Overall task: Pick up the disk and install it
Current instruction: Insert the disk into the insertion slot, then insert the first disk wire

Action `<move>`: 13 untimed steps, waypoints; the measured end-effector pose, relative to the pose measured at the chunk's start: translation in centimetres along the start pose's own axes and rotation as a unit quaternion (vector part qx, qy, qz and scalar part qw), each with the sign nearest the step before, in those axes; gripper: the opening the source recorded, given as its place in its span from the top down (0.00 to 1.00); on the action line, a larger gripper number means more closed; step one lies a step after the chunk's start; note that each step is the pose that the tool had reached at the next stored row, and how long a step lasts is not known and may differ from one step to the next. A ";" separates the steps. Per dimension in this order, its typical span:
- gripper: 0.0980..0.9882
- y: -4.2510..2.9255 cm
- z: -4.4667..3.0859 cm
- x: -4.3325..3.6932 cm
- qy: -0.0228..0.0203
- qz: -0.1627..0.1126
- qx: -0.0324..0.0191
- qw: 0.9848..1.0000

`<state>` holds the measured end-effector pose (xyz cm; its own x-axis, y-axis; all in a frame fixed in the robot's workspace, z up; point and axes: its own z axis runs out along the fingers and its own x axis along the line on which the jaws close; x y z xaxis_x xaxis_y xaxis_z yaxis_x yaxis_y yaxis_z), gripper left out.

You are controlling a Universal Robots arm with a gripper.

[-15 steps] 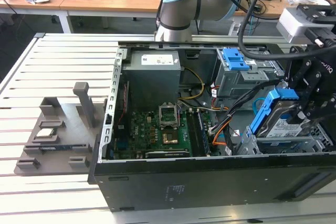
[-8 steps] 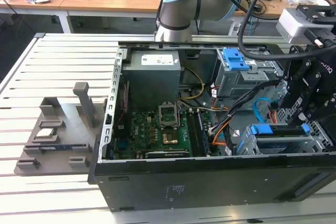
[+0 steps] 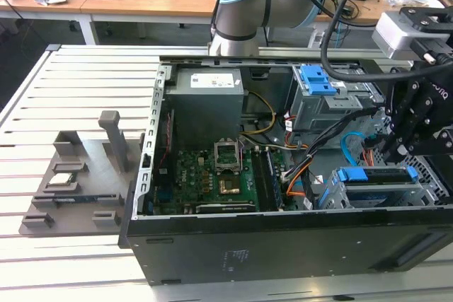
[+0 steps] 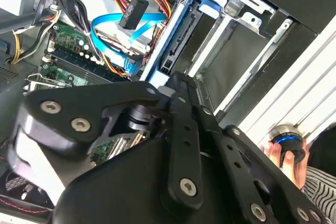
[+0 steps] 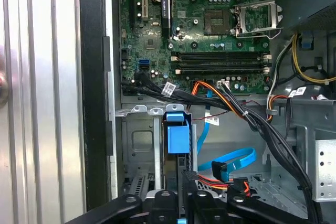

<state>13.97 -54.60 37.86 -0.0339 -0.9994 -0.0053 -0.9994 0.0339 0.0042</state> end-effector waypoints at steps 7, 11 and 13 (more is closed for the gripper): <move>0.99 0.00 0.04 0.00 0.000 0.000 0.000 1.000; 0.99 -0.48 0.06 -0.16 0.000 0.000 0.000 1.000; 0.99 -1.16 0.05 -0.56 0.000 0.000 0.000 1.000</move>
<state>15.14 -54.08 37.81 -0.0340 -0.9994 -0.0044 -0.9994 0.0339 0.0042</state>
